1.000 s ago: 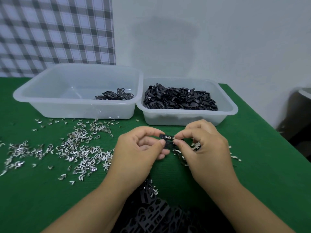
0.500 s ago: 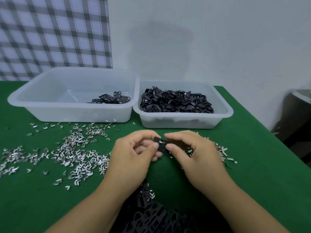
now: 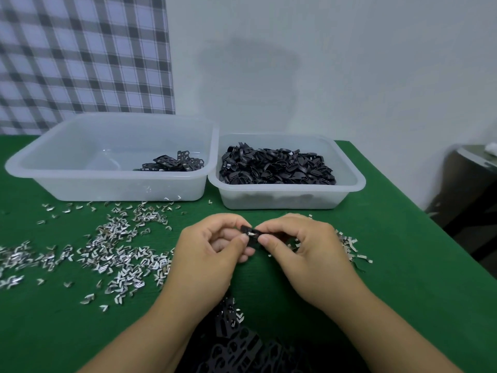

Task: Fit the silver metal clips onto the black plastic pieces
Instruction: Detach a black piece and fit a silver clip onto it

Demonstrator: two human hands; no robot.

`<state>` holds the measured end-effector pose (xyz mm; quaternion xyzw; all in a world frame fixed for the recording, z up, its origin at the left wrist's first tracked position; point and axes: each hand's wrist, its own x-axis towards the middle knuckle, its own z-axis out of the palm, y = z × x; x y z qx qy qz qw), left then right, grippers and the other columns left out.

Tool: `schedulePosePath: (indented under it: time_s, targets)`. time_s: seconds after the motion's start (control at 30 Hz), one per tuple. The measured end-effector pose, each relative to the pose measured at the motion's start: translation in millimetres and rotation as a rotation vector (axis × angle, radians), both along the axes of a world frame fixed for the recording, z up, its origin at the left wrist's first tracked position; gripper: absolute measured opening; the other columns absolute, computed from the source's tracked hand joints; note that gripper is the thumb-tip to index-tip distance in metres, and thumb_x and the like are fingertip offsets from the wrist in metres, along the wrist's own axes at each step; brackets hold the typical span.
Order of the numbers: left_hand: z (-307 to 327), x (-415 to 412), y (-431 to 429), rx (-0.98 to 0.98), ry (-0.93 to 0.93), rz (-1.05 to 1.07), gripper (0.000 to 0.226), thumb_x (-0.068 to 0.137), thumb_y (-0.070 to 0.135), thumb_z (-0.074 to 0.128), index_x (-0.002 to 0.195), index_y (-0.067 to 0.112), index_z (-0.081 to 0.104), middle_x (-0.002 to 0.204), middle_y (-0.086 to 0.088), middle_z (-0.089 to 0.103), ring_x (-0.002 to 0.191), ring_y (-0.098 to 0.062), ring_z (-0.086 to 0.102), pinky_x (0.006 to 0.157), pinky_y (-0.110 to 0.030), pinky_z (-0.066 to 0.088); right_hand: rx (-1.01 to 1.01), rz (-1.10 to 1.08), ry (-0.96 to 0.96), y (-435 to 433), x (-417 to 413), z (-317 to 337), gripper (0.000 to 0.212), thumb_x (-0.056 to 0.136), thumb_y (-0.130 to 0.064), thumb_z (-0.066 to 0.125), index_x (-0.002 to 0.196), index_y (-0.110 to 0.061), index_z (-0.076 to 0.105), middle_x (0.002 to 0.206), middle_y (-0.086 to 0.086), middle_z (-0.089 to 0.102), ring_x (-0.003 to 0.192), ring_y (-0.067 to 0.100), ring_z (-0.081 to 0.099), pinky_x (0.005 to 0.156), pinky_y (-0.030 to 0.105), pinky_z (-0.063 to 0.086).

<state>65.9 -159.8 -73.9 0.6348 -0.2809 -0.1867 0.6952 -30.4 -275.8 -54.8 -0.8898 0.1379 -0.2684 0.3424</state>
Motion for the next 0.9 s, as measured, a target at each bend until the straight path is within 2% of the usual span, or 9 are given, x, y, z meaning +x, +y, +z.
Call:
schedulePosePath:
  time_s: [0.1,0.2,0.27,0.33,0.4,0.47,0.67,0.8,0.9]
  targets:
    - [0,0,-1,0.02,0.041,0.016,0.024,0.083,-0.009,0.061,0.079,0.014,0.068,0.062,-0.007,0.069,0.059,-0.015,0.07,0.056,-0.017,0.054,-0.112,-0.029,-0.044,-3,7,17,0.017,0.084,-0.028,0.062,0.098,-0.025,0.072,0.091,-0.016,0.066,0.087,-0.003,0.055,0.08,0.017,0.045]
    - [1,1,-1,0.044,0.052,0.018,0.02,0.084,-0.007,0.061,0.083,0.011,0.067,0.064,-0.012,0.069,0.06,-0.015,0.07,0.056,-0.017,0.054,-0.204,-0.158,-0.075,-22,31,48,0.018,0.088,-0.019,0.057,0.101,-0.023,0.07,0.094,-0.014,0.063,0.08,-0.003,0.051,0.077,0.013,0.041]
    - [1,1,0,0.048,0.058,0.015,0.018,0.084,-0.007,0.061,0.084,0.011,0.067,0.066,-0.015,0.069,0.06,-0.015,0.07,0.056,-0.018,0.055,-0.2,-0.26,0.093,-43,52,66,0.023,0.09,-0.012,0.055,0.105,-0.022,0.069,0.099,-0.007,0.064,0.081,0.004,0.052,0.078,0.016,0.038]
    - [2,1,1,0.054,0.061,0.017,0.018,0.084,-0.007,0.061,0.084,0.011,0.067,0.067,-0.015,0.069,0.061,-0.016,0.07,0.057,-0.019,0.055,-0.203,-0.308,0.36,-62,69,77,0.026,0.089,-0.009,0.057,0.11,-0.02,0.067,0.111,0.0,0.065,0.094,0.015,0.058,0.081,0.02,0.042]
    - [2,1,1,0.068,0.066,0.017,0.019,0.084,-0.006,0.062,0.084,0.012,0.067,0.067,-0.013,0.07,0.062,-0.016,0.071,0.057,-0.02,0.056,-0.238,-0.282,0.589,-71,78,80,0.027,0.085,-0.011,0.065,0.112,-0.017,0.065,0.116,0.004,0.064,0.105,0.02,0.058,0.086,0.023,0.044]
    - [1,1,1,0.083,0.069,0.021,0.02,0.084,-0.005,0.062,0.083,0.014,0.067,0.065,-0.01,0.07,0.062,-0.016,0.071,0.057,-0.019,0.055,-0.223,-0.22,0.708,-72,84,78,0.033,0.081,-0.016,0.071,0.113,-0.014,0.064,0.116,0.005,0.063,0.107,0.021,0.057,0.09,0.026,0.044]
    - [0,2,0,0.097,0.075,0.025,0.023,0.084,-0.005,0.063,0.078,0.017,0.068,0.061,-0.004,0.069,0.061,-0.016,0.071,0.056,-0.019,0.055,-0.167,-0.161,0.667,-72,100,64,0.022,0.079,-0.006,0.071,0.1,-0.013,0.069,0.103,0.005,0.067,0.088,0.018,0.058,0.077,0.023,0.044]
    - [0,2,0,0.094,0.082,0.024,0.024,0.084,-0.005,0.063,0.078,0.018,0.068,0.058,-0.002,0.068,0.06,-0.016,0.071,0.055,-0.02,0.054,-0.17,-0.161,0.608,-79,104,65,0.007,0.078,-0.009,0.072,0.086,-0.009,0.073,0.097,0.003,0.071,0.085,0.015,0.063,0.078,0.027,0.049]
    - [0,2,0,0.09,0.082,0.025,0.024,0.084,-0.005,0.063,0.078,0.018,0.068,0.058,-0.002,0.068,0.06,-0.016,0.071,0.055,-0.019,0.054,-0.181,-0.189,0.547,-82,103,60,0.005,0.081,-0.015,0.071,0.084,-0.012,0.073,0.095,0.003,0.071,0.086,0.016,0.064,0.079,0.027,0.049]
